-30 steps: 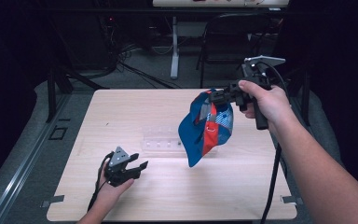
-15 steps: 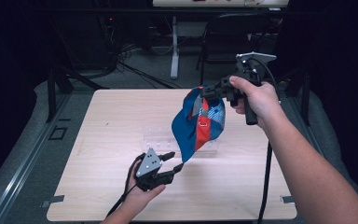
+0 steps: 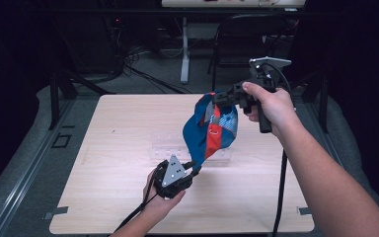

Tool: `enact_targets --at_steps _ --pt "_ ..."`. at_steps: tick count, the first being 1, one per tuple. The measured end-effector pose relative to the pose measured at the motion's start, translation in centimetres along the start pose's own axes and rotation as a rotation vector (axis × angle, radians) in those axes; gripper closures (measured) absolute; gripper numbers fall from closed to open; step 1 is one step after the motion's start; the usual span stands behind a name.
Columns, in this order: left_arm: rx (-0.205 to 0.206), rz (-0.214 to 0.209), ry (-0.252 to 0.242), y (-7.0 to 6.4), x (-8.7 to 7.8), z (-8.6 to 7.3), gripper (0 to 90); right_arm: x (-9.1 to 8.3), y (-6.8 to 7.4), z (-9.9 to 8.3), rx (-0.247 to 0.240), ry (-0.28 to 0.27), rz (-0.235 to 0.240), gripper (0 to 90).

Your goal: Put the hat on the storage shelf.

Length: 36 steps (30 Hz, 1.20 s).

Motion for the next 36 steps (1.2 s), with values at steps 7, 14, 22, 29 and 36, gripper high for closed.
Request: enact_targets --at_steps 7,14,22,29,36 --pt "0.002 0.031 0.009 1.6 -0.6 -0.2 84.8 0.2 0.1 0.1 -0.009 -0.009 0.008 78.0" --pt "0.014 0.046 0.015 2.4 -1.0 -0.4 88.2 0.7 0.1 0.3 -0.007 -0.007 -0.001 78.0" --pt "0.01 0.043 0.032 3.2 -0.7 -0.6 88.3 1.3 -0.3 0.7 -0.01 -0.015 -0.002 78.0" --pt "0.002 0.038 0.045 3.7 -0.2 -0.9 88.3 1.7 -1.3 1.0 0.003 -0.019 0.005 78.0" --pt "-0.017 0.043 0.047 4.4 0.0 -1.4 88.3 2.3 -1.8 1.2 0.007 -0.008 -0.003 78.0"
Point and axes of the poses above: each handheld gripper's, and its own axes: x roughly forward along the jaws, z roughly out of its top, y roughly to its left, the point moved 3 cm from there along x, roughly forward along the jaws, and after that the axes turned 4 degrees about z, right-handed, at the moved point
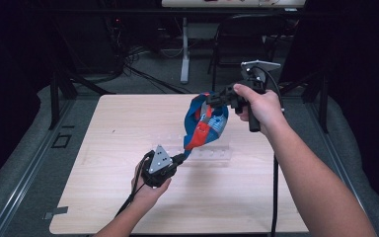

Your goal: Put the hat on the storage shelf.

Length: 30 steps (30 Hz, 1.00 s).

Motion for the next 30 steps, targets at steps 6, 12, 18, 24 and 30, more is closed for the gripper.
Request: enact_targets --at_steps 6,12,18,24,30 --pt "-0.014 -0.007 0.01 0.7 0.3 -0.5 88.2 0.5 -0.3 0.1 0.004 0.002 -0.009 78.0" --pt "-0.038 -0.026 0.01 1.1 0.8 -0.6 88.3 0.6 -0.5 0.2 0.006 0.005 -0.016 78.0" --pt "-0.052 -0.034 0.022 1.4 1.2 -0.8 88.2 0.6 -0.9 0.3 0.012 0.004 -0.022 78.0" --pt "-0.044 -0.028 0.043 1.6 1.5 -1.1 88.1 0.9 -1.3 0.4 0.016 0.004 -0.03 77.9" --pt "-0.048 -0.027 0.058 1.5 1.8 -1.6 88.1 1.4 -1.8 0.5 0.008 0.015 -0.053 77.9"
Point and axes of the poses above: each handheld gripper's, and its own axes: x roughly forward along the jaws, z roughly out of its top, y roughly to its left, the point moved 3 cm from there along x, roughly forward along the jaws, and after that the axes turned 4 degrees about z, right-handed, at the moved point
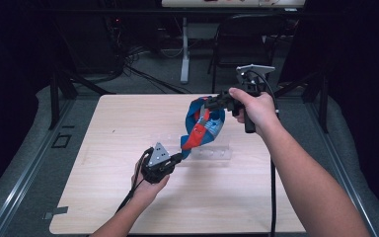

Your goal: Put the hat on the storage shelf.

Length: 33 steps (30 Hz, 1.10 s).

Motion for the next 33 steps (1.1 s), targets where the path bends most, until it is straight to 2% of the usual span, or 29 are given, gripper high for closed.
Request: enact_targets --at_steps 9,15,24,26,29,33 --pt "-0.011 0.008 0.015 0.0 0.3 -0.9 88.2 0.5 -1.2 0.1 0.021 0.004 -0.026 77.8" --pt "-0.019 0.008 0.014 0.1 0.3 -1.0 88.2 0.6 -1.6 0.0 0.017 0.014 -0.032 77.8" --pt "-0.025 0.008 0.011 0.1 0.4 -1.1 88.2 0.8 -2.0 0.0 0.03 -0.003 -0.033 77.8" --pt "-0.026 0.009 0.011 0.1 0.3 -1.1 88.2 0.7 -2.2 -0.1 0.023 0.013 -0.038 77.7" --pt "-0.028 0.007 0.011 0.1 0.3 -1.1 88.1 0.7 -2.2 -0.1 0.033 -0.001 -0.036 77.7" --pt "-0.034 0.002 0.011 0.2 0.4 -1.1 88.1 0.6 -2.2 -0.1 0.027 0.006 -0.038 77.7"
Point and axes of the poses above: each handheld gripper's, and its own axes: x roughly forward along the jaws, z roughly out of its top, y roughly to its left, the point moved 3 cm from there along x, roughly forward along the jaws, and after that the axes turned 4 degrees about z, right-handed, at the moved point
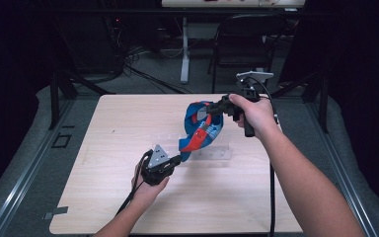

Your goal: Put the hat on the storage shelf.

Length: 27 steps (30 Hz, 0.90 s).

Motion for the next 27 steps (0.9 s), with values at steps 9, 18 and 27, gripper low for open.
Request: enact_targets --at_steps 9,18,27 --pt "-0.009 0.007 -0.002 0.2 -0.1 -0.2 88.0 0.1 -0.4 0.0 0.006 -0.002 -0.004 77.1" --pt "-0.04 -0.008 -0.001 0.6 -0.3 -0.6 87.7 -0.6 -0.8 -0.1 0.002 -0.019 -0.018 72.7" --pt "-0.043 0.013 0.004 1.1 -0.6 -0.8 79.7 -1.4 -1.8 -0.5 0.002 -0.02 -0.058 70.7"
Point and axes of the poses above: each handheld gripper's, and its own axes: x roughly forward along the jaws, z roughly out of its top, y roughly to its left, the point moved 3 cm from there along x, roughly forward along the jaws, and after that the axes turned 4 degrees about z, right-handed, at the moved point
